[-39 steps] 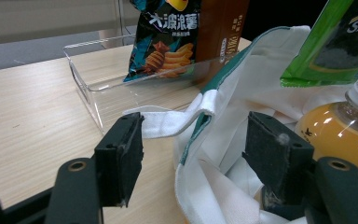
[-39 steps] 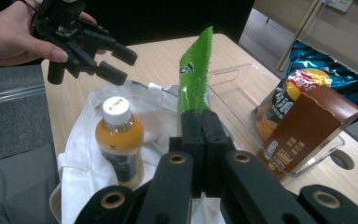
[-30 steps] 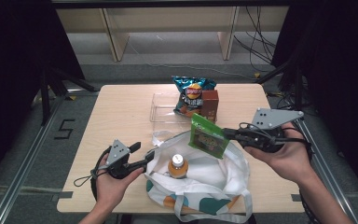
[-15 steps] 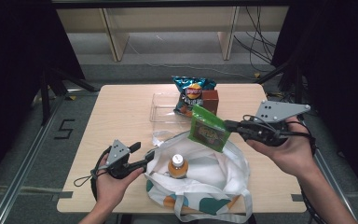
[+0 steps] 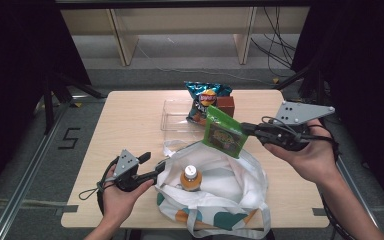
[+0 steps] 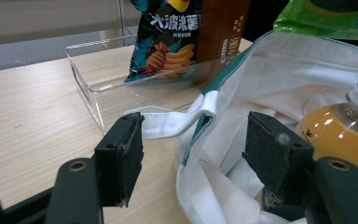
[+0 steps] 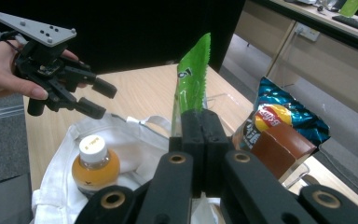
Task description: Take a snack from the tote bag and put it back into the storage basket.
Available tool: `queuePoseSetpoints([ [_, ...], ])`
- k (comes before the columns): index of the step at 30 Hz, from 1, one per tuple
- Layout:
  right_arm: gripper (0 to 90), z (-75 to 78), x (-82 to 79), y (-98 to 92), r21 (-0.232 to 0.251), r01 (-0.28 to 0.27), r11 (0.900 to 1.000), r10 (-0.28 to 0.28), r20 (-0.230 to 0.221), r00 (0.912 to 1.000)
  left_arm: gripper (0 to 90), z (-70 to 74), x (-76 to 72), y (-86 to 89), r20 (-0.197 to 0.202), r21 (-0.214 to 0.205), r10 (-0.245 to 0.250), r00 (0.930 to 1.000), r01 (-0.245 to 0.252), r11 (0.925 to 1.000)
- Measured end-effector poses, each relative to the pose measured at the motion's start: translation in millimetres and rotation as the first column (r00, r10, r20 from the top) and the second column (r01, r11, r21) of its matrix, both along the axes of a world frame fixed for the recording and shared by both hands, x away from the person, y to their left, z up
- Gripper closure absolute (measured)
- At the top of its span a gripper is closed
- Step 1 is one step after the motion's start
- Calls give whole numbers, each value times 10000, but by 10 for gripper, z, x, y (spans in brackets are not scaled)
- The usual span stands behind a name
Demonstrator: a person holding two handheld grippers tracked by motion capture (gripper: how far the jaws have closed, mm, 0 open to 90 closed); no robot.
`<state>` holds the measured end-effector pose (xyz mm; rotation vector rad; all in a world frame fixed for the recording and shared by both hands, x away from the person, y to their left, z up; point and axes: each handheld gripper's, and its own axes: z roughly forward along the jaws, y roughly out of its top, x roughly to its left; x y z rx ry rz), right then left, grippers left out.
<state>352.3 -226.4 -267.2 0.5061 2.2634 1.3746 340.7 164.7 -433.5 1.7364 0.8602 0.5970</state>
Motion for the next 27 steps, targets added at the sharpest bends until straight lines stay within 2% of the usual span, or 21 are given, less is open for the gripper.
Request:
queuePoseSetpoints([
  [4,900,19,15,4,-38,-27,10000,27,14,10000,363,-7,-6,-11,-122,-181,85,9999,-87,9998],
  [6,900,16,16,15,93,52,9999,-52,-8,10000,364,-6,-3,-8,-82,-112,44,10000,-45,9999],
  [10,900,33,37,17,61,12,10000,-13,81,10000,363,-1,1,-1,-4,-10,0,10000,0,10000],
  [11,900,37,31,17,86,-2,10000,3,-79,10000,364,-1,2,0,1,-8,6,10000,-6,10000],
  [13,900,41,51,20,129,51,9999,-53,153,9999,363,-5,-5,-9,-90,-151,74,9999,-76,9999],
  [17,900,46,66,29,184,41,9998,-43,141,9999,363,-7,-6,-13,-122,-189,86,9999,-88,9998],
  [23,900,58,93,52,328,59,9994,-67,248,9997,363,-7,-6,-11,-112,-183,83,9999,-85,9998],
  [24,900,65,90,56,332,37,9994,-39,58,10000,363,-5,-2,-6,-64,-110,49,10000,-50,9999],
  [26,900,74,100,69,422,125,9990,-135,238,9996,363,-2,2,0,6,-5,-7,10000,7,10000],
  [27,900,77,105,71,439,61,9990,-69,184,9998,363,-3,-1,-4,-29,-53,20,10000,-21,10000],
])
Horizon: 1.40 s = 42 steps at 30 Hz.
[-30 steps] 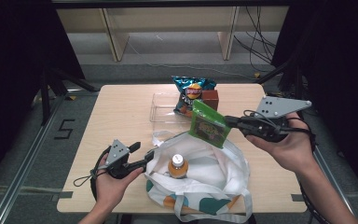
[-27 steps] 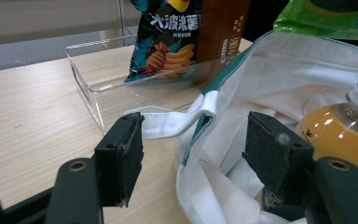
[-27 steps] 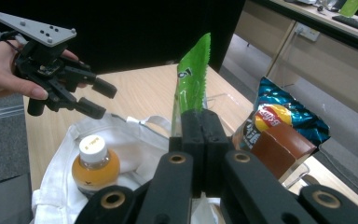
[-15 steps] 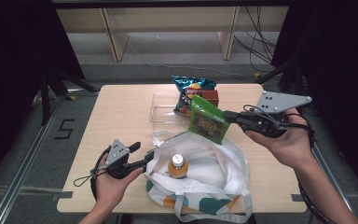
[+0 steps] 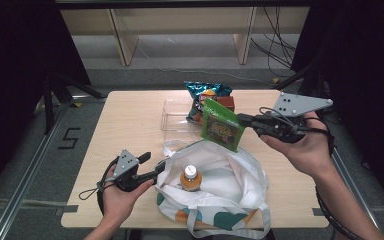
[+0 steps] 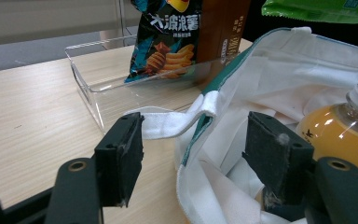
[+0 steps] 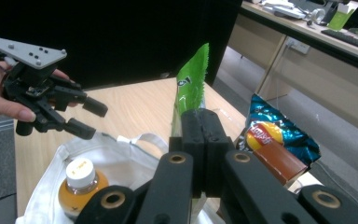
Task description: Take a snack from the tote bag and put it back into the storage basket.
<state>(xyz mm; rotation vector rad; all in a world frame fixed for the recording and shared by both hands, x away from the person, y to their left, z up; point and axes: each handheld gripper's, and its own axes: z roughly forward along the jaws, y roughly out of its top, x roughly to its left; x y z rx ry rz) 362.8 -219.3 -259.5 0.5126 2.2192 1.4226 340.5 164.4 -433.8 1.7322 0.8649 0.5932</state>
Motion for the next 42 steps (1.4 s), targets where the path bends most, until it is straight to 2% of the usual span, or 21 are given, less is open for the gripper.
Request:
queuePoseSetpoints([
  [3,900,17,21,11,36,-121,9999,121,20,9999,363,1,1,1,30,44,-31,10000,31,10000],
  [6,900,18,43,22,39,53,10000,-54,228,9997,363,2,1,3,29,40,-27,10000,27,10000],
  [7,900,12,46,33,118,79,9999,-80,88,9999,363,2,2,4,29,38,-21,10000,21,10000],
  [8,900,14,62,30,86,82,9999,-84,255,9996,363,2,2,4,29,38,-21,10000,21,10000],
  [9,900,15,74,32,45,11,10000,-12,168,9999,364,-3,-5,-5,-65,-118,59,10000,-59,9999],
  [11,900,7,80,45,150,-3,9999,3,-32,10000,364,-3,-6,-5,-64,-108,51,10000,-52,9999],
  [14,900,0,107,62,160,57,9999,-58,82,9999,363,2,3,5,35,56,-28,10000,28,10000],
  [16,900,-5,122,75,251,182,9995,-186,121,9998,363,-4,-6,-6,-87,-126,56,9999,-57,9999],
  [18,900,-2,148,76,167,51,9998,-53,131,9999,363,1,-2,2,1,-18,0,10000,0,10000],
  [21,900,-2,174,79,116,149,9998,-151,198,9997,363,-2,-6,-2,-52,-116,45,10000,-45,9999],
  [23,900,-8,173,89,199,168,9997,-168,-7,9999,363,-1,-8,-2,-57,-128,46,10000,-47,9999],
  [25,900,-10,183,97,196,168,9997,-170,125,9998,363,0,-6,-1,-40,-112,39,10000,-39,9999],
  [27,900,-10,164,104,169,196,9997,-192,-240,9995,363,-1,-4,-2,-52,-137,55,10000,-56,9999],
  [28,900,-15,169,113,289,310,9991,-310,-21,9995,363,-2,-3,-2,-46,-120,50,10000,-51,9999],
  [29,900,-3,180,106,125,134,9998,-134,-12,9999,363,-2,-4,-2,-49,-122,48,10000,-49,9999],
  [30,900,-5,183,114,218,170,9996,-172,71,9998,363,-1,-5,-3,-52,-129,46,10000,-46,9999],
  [32,900,2,179,118,219,178,9996,-175,-100,9998,363,0,-7,-3,-60,-151,58,10000,-59,9999],
  [35,900,7,194,123,98,125,9999,-126,92,9999,363,2,0,7,17,-80,20,10000,-20,10000],
  [37,900,-1,192,135,117,15,9999,-14,-73,10000,363,0,-4,3,-34,-165,60,10000,-61,9998],
  [41,900,0,196,132,166,142,9998,-142,-23,9999,363,-6,-11,-7,-160,-368,96,9998,-101,9993],
  [42,900,3,200,131,161,165,9997,-166,20,9999,363,-3,-6,-2,-89,-283,72,9999,-74,9996],
])
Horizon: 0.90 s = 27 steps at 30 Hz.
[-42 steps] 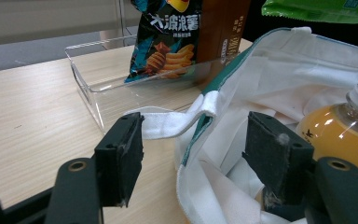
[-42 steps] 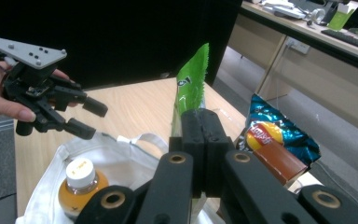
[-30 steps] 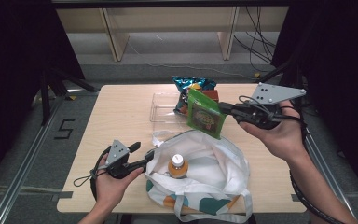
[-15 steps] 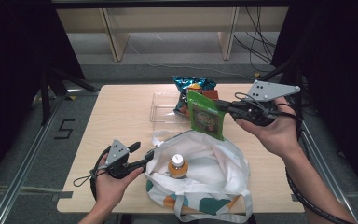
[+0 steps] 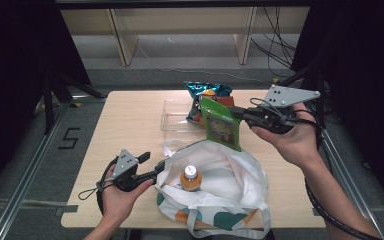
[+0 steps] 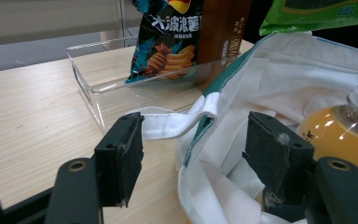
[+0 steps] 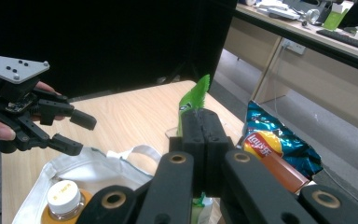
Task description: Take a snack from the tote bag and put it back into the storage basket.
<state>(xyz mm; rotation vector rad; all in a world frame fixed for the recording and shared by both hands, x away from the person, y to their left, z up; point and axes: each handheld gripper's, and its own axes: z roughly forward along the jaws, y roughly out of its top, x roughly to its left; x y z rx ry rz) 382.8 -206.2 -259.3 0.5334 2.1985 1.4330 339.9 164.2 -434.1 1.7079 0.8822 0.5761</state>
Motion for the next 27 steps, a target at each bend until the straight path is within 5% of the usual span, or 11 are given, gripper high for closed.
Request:
queuePoseSetpoints([
  [8,900,78,39,24,239,20,9997,-26,245,9997,362,7,10,16,130,226,-49,9999,47,9997],
  [14,900,123,91,72,404,77,9992,-86,229,9997,362,-2,-3,6,-118,-112,86,9999,-88,9999],
  [17,900,148,112,97,512,116,9986,-132,308,9994,362,4,10,20,2,112,55,10000,-55,9999],
  [27,900,160,266,205,470,179,9987,-196,349,9992,362,-13,14,16,-76,-109,64,10000,-65,9999],
])
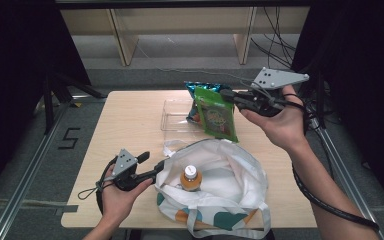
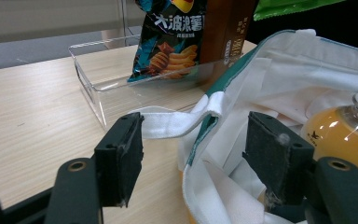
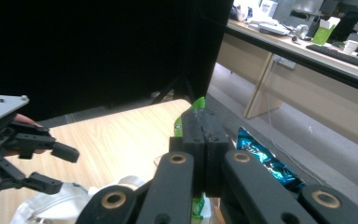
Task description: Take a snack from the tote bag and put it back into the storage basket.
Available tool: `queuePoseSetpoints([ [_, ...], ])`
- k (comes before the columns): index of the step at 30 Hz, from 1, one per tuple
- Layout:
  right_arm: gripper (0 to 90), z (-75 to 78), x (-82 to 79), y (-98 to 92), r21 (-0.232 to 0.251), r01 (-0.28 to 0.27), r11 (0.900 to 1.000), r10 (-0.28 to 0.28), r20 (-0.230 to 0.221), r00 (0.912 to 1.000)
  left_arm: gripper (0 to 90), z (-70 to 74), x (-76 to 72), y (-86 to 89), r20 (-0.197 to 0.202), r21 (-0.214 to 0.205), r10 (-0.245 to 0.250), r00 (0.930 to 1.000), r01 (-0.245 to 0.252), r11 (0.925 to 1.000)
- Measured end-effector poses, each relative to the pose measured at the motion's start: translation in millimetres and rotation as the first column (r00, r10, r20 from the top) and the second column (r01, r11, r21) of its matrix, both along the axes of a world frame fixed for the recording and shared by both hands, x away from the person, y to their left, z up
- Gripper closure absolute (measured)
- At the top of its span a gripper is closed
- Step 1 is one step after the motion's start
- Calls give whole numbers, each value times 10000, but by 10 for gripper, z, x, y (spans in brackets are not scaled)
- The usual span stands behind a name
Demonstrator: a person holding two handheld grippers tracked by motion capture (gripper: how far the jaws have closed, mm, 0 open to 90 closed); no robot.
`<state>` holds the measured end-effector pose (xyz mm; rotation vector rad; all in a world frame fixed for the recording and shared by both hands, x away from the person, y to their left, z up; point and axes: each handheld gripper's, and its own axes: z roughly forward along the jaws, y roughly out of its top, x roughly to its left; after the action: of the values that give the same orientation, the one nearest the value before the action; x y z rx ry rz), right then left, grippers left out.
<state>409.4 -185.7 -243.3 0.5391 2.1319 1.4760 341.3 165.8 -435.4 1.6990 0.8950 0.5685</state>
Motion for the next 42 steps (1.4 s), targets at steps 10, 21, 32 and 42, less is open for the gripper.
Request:
queuePoseSetpoints([
  [10,900,-114,230,93,66,202,9998,-199,-411,9990,362,3,7,20,68,128,14,10000,-15,9999],
  [21,900,-201,438,163,35,557,9984,-554,-544,9970,363,-1,8,21,47,129,12,10000,-13,9999],
  [32,900,-302,642,233,164,979,9951,-963,-784,9923,363,-1,4,26,58,139,-3,10000,2,9999],
  [42,900,-368,768,283,180,1165,9930,-1140,-1043,9880,363,-2,10,38,116,239,-39,9999,36,9997],
])
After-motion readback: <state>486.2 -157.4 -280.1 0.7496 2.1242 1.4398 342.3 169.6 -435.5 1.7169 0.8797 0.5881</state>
